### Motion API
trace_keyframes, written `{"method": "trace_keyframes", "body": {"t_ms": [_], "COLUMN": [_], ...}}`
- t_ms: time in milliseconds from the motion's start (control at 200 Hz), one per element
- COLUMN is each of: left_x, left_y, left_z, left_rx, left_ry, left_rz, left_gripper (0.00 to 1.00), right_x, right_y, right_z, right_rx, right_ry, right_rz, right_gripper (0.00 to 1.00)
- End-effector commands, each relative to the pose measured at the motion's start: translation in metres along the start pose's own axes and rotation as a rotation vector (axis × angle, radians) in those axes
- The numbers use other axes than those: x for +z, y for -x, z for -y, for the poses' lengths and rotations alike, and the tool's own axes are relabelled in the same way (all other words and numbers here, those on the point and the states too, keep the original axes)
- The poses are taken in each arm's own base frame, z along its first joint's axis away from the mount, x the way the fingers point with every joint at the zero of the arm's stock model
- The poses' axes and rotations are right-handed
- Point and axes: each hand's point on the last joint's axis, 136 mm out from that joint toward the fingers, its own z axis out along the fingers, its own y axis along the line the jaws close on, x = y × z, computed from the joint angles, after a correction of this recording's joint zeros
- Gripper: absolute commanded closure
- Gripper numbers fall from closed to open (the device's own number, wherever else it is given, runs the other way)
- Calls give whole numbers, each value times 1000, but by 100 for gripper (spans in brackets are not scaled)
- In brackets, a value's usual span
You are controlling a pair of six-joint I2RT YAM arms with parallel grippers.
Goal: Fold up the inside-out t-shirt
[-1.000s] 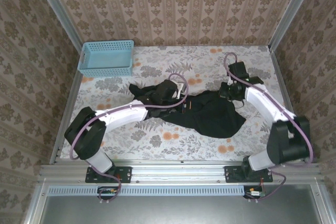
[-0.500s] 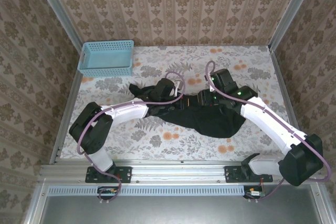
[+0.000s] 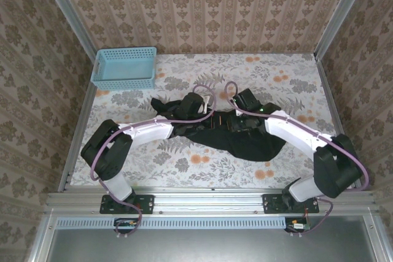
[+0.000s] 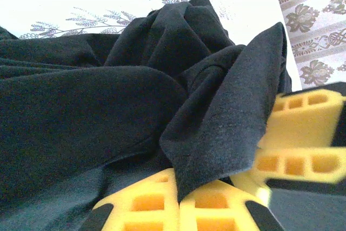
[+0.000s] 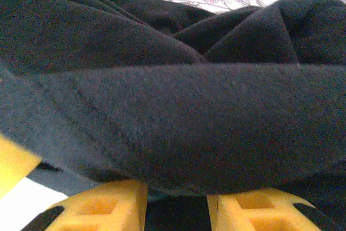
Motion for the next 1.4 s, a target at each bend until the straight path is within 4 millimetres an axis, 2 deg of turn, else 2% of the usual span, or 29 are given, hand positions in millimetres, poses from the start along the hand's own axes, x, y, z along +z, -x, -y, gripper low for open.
{"method": "trace_keyframes", "body": {"t_ms": [0, 155, 415, 560, 640, 745, 840, 955, 1070, 1185, 1395], "left_x": [-5, -7, -8, -7, -6, -6, -6, -4, -3, -3, -3], "left_y": [0, -3, -5, -5, -5, -7, -9, -11, -15, -20, -30], "left_z": [5, 5, 5, 6, 6, 1, -4, -11, -17, -23, -30], "left_rx": [-10, -8, -7, -2, -2, -5, 1, 13, 32, 56, 98], "left_ry": [-23, -22, -24, -28, -28, -8, 16, 41, 61, 83, 129], "left_rz": [6, 6, 5, 2, 1, -6, -11, -18, -25, -37, -66], "left_gripper": [100, 100, 100, 100, 100, 100, 100, 100, 100, 100, 95], "right_x": [0, 5, 16, 19, 19, 3, -22, -59, -86, -92, -81], "right_y": [35, 54, 57, 62, 66, 70, 72, 76, 82, 90, 100], "right_z": [-4, 2, 18, 19, 19, 20, 20, 23, 43, 56, 65], "right_rx": [14, 37, 15, 5, 3, -5, -8, -14, 37, 91, 58], "right_ry": [-18, -66, -164, -179, -180, -200, -200, -210, -249, -214, -256], "right_rz": [74, 94, 85, 88, 89, 91, 98, 136, 152, 129, 65], "right_gripper": [68, 74, 76, 77, 82, 93, 99, 100, 100, 100, 100]}}
